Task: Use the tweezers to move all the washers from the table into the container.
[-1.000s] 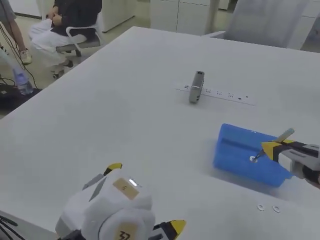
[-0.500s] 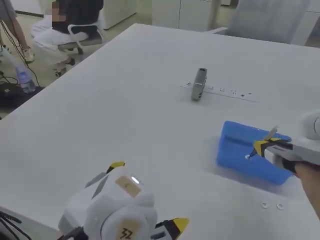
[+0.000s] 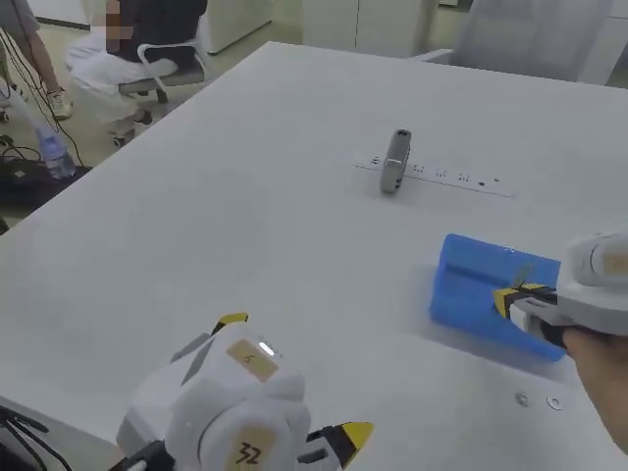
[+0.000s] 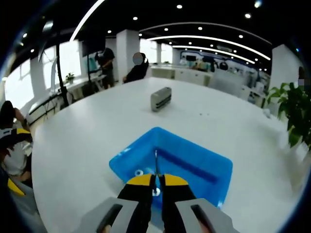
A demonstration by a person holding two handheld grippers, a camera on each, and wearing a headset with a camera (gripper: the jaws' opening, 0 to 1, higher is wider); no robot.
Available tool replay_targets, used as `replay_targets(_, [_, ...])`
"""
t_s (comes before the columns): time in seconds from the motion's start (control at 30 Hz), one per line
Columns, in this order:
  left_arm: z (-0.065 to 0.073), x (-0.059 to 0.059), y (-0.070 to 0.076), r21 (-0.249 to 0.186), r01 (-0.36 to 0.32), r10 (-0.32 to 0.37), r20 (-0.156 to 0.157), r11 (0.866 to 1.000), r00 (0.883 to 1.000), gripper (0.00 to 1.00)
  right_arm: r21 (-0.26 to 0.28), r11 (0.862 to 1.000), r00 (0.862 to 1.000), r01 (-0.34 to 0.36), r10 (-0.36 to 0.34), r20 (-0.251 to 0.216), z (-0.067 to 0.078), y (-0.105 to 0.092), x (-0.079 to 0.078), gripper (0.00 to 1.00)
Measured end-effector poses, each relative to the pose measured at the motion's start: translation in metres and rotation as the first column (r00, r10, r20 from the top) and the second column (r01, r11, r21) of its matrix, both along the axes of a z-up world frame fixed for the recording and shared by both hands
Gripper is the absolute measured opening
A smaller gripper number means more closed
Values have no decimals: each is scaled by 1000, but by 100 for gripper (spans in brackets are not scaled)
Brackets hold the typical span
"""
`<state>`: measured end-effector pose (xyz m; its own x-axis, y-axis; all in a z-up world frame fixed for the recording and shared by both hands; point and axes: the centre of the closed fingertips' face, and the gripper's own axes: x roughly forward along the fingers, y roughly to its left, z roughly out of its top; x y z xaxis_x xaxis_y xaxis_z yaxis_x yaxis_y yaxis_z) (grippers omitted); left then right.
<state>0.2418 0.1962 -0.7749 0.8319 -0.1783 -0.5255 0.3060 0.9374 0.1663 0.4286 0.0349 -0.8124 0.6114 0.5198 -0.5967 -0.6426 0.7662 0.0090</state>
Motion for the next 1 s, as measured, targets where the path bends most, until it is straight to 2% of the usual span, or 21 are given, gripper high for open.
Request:
replay_targets(0.2, [0,0,0,-1,1,-1,-2,1000,1000,92,-1,1000,1000,10,-10,0,-1,-2,1,3])
replay_targets(0.33, [-2,-1,-2,1,9,-9,-11,1000,1000,93,-14,1000,1000,9,-9,-17,0,-2,2,4])
replay_targets(0.6, [-1,0,-1,13,5,-5,-4,1000,1000,93,33,999,1000,14,-14,0,21,-9,-1,3])
replay_targets(0.77, [-1,-1,1,10,-2,2,-5,1000,1000,93,82,996,999,30,-33,34,44,-18,-3,3])
replay_targets(0.83, [-2,-1,1,9,-3,3,-10,1000,1000,93,99,995,998,32,-36,44,53,-20,-7,3])
replay_targets(1.0, [-1,-1,0,12,2,-2,-7,1000,1000,93,119,991,995,67,-75,69,69,-38,-22,4])
